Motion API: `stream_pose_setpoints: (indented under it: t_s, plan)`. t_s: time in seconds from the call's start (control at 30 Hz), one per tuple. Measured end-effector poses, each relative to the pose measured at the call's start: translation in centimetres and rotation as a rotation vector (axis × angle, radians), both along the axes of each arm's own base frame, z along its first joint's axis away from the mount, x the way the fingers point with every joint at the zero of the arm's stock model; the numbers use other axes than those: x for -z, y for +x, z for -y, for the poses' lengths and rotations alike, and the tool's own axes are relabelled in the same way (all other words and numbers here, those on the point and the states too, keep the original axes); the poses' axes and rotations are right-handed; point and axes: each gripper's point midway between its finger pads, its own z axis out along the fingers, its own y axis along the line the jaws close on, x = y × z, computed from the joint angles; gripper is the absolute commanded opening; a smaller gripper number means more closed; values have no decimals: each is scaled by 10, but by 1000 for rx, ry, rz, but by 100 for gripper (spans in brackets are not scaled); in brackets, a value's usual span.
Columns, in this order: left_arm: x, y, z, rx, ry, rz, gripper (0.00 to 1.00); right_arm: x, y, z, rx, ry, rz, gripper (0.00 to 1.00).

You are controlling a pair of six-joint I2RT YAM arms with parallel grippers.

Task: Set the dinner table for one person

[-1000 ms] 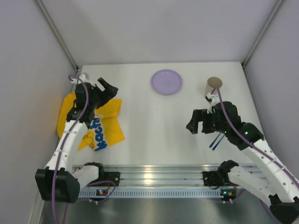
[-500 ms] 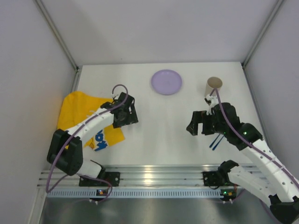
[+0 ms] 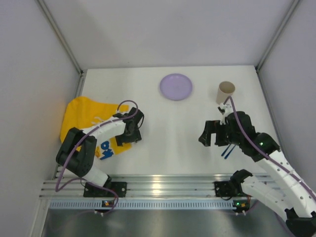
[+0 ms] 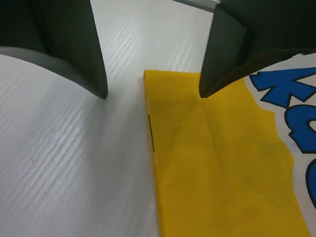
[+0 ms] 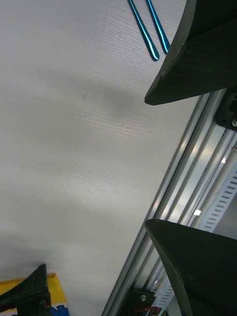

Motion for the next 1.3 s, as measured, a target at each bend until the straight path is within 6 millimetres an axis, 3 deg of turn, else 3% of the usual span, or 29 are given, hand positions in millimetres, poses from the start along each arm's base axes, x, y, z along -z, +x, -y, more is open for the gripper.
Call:
stream_pose_setpoints:
  t_s: [0.2, 0.33, 0.47, 0.5, 0.53, 0.8, 0.87, 0.93, 1.03, 1.1, 1.17, 1.23, 1.3]
  plan:
    - [7, -1, -1, -60, -32, 5, 63, 4, -2, 0, -6, -7, -25, 100]
    - [9, 2, 0, -109, -106, 33, 40, 10, -2, -2, -13, -16, -52, 100]
    - [11, 2, -10, -154, -126, 34, 26, 13, -2, -4, -20, -23, -71, 100]
    - [12, 1, -12, -160, -129, 32, 19, 14, -2, -4, -21, -24, -73, 100]
    - [12, 0, -14, -163, -131, 33, 3, 14, -2, -4, -22, -24, -76, 100]
    - [4, 3, -6, -70, -120, 14, 0, 18, 0, -4, -26, -39, -87, 100]
    - [-9, 9, 14, 12, -112, 12, 0, 18, 1, -4, -21, -44, -86, 100]
    - [-40, 27, 57, 138, -139, 53, 0, 18, 2, -2, -15, -53, -85, 100]
    - [-95, 58, 140, 317, -226, 162, 0, 15, 6, 0, 3, -63, -74, 100]
    - [-124, 63, 206, 452, -285, 215, 0, 14, 8, 1, 12, -67, -66, 100]
    - [-131, 51, 252, 559, -325, 214, 0, 15, 8, 2, 18, -72, -67, 100]
    - [-120, 28, 287, 653, -338, 164, 0, 15, 9, 3, 23, -75, -68, 100]
    - [-96, -3, 308, 745, -334, 67, 0, 15, 9, 4, 27, -78, -68, 100]
